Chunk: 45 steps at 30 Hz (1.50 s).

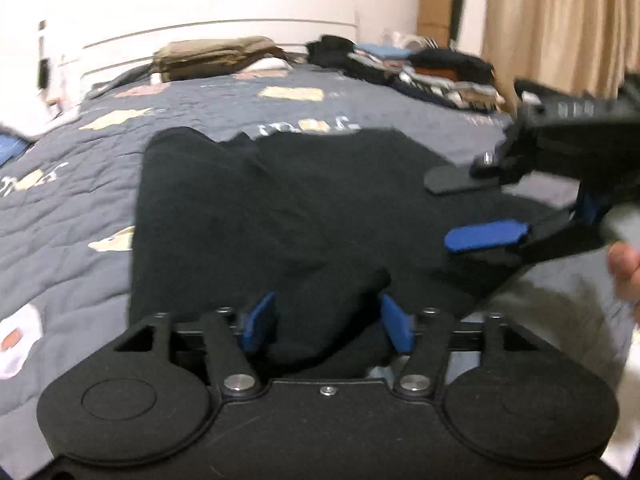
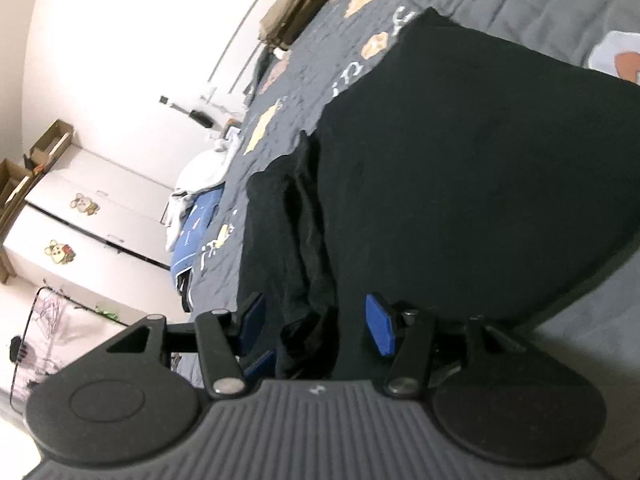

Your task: Fold clothes

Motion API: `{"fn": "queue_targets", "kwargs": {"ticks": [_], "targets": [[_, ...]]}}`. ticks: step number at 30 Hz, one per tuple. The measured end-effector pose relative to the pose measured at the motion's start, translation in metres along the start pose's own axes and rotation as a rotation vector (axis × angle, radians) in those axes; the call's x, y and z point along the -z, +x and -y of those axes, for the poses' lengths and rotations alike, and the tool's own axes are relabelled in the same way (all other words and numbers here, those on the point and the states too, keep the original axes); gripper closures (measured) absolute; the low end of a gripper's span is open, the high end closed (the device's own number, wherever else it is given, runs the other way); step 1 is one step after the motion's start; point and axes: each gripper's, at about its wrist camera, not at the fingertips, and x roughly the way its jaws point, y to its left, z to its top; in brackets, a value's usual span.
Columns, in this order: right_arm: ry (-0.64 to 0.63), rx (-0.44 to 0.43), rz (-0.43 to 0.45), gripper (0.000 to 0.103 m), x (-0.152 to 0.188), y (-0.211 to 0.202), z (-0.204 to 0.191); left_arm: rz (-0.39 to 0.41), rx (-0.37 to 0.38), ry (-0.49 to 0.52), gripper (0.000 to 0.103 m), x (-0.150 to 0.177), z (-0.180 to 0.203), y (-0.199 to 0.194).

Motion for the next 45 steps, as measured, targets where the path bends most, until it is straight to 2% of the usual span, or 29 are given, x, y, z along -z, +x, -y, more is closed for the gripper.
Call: {"fn": "queue_targets", "kwargs": {"ticks": [3, 5, 13, 16, 18, 21, 26, 28, 30, 33, 37, 40, 41, 45], "targets": [[-0.012, -0.031, -0.020, 0.048, 0.003, 0.004, -0.004, 0.037, 0.016, -0.024, 0.034, -0.004, -0.003, -0.022], [-0.034, -0.027, -0.042, 0.048, 0.008, 0.009, -0.010, 0.089, -0.008, -0.045, 0.032, -0.008, -0.008, -0.037], [-0.087, -0.018, -0.081, 0.048, 0.029, 0.037, -0.026, 0.139, -0.072, -0.241, 0.030, -0.015, -0.043, -0.047], [-0.103, 0.004, -0.080, 0.047, 0.032, 0.050, -0.028, 0.150, -0.076, -0.255, 0.025, -0.016, -0.047, -0.052], [-0.110, 0.020, -0.064, 0.046, 0.034, 0.057, -0.027, 0.148, -0.068, -0.250, 0.017, -0.017, -0.048, -0.054], [-0.076, 0.007, -0.021, 0.046, 0.035, 0.061, -0.022, 0.133, -0.068, -0.225, 0.017, -0.017, -0.049, -0.054], [0.002, -0.024, -0.010, 0.047, 0.031, 0.071, -0.017, 0.131, -0.126, -0.194, 0.015, -0.010, -0.054, -0.059], [-0.009, -0.029, 0.000, 0.055, 0.029, 0.069, -0.020, 0.127, -0.136, -0.188, 0.015, -0.009, -0.057, -0.060], [-0.033, -0.030, 0.012, 0.085, 0.028, 0.065, -0.024, 0.114, -0.146, -0.158, 0.015, -0.008, -0.055, -0.059], [-0.069, -0.030, 0.030, 0.090, 0.026, 0.059, -0.030, 0.096, -0.164, -0.095, 0.015, -0.006, -0.049, -0.057], [-0.118, -0.031, 0.053, 0.086, 0.023, 0.051, -0.039, 0.093, -0.147, -0.083, 0.015, -0.005, -0.044, -0.055], [-0.134, -0.003, -0.005, 0.068, 0.026, 0.058, -0.038, 0.085, -0.147, -0.087, 0.015, -0.003, -0.045, -0.053], [-0.139, 0.014, -0.025, 0.056, 0.028, 0.061, -0.037, 0.083, -0.148, -0.087, 0.015, -0.003, -0.045, -0.053], [-0.158, 0.042, -0.050, 0.051, 0.038, 0.072, -0.036, 0.082, -0.155, -0.084, 0.015, -0.003, -0.046, -0.053]]}}
